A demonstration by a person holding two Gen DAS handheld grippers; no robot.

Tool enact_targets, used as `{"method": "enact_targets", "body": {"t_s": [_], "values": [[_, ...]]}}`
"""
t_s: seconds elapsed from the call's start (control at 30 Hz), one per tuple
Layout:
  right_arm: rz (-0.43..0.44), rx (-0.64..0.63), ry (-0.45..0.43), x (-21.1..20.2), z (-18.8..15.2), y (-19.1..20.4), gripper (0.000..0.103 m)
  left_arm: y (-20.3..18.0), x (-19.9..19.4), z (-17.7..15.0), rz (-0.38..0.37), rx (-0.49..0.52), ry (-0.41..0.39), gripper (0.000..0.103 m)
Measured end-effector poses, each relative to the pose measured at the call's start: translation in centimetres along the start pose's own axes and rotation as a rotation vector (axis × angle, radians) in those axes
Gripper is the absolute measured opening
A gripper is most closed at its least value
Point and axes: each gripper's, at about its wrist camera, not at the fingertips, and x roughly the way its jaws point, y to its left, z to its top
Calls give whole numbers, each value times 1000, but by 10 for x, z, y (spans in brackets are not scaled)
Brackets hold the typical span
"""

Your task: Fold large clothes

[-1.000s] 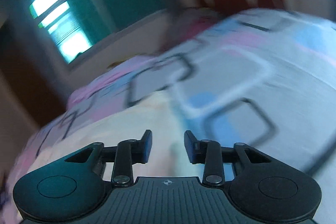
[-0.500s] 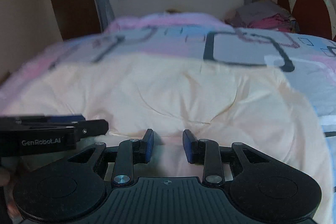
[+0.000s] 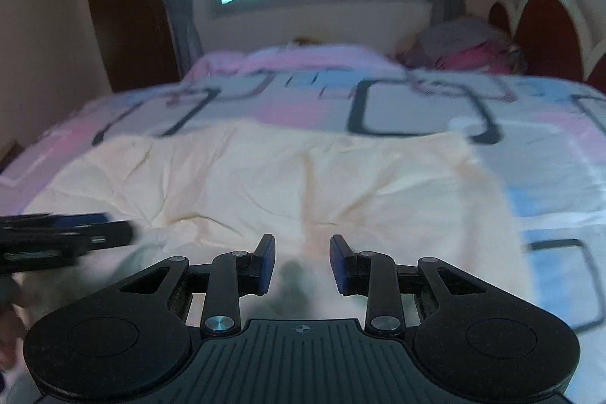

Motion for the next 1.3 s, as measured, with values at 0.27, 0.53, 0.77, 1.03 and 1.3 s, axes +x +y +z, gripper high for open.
{"method": "enact_targets", "body": {"t_s": [0.27, 0.53, 0.77, 1.03, 1.3], "values": [[25, -108, 99, 3, -37, 48, 32, -28, 5, -32, 7, 59, 62, 53], [-74, -32, -18, -24, -28, 16, 32, 6, -21, -27, 70, 11, -24, 52], [-270, 79, 104, 0, -39, -57, 32, 61, -8, -33, 186, -11, 37, 54], [-243, 114, -15, -32, -28, -38, 32, 71, -54, -32, 236, -141, -48, 84], [3, 193, -14, -38, -12, 2, 32, 120, -111, -75, 277, -490, -81, 63]]}}
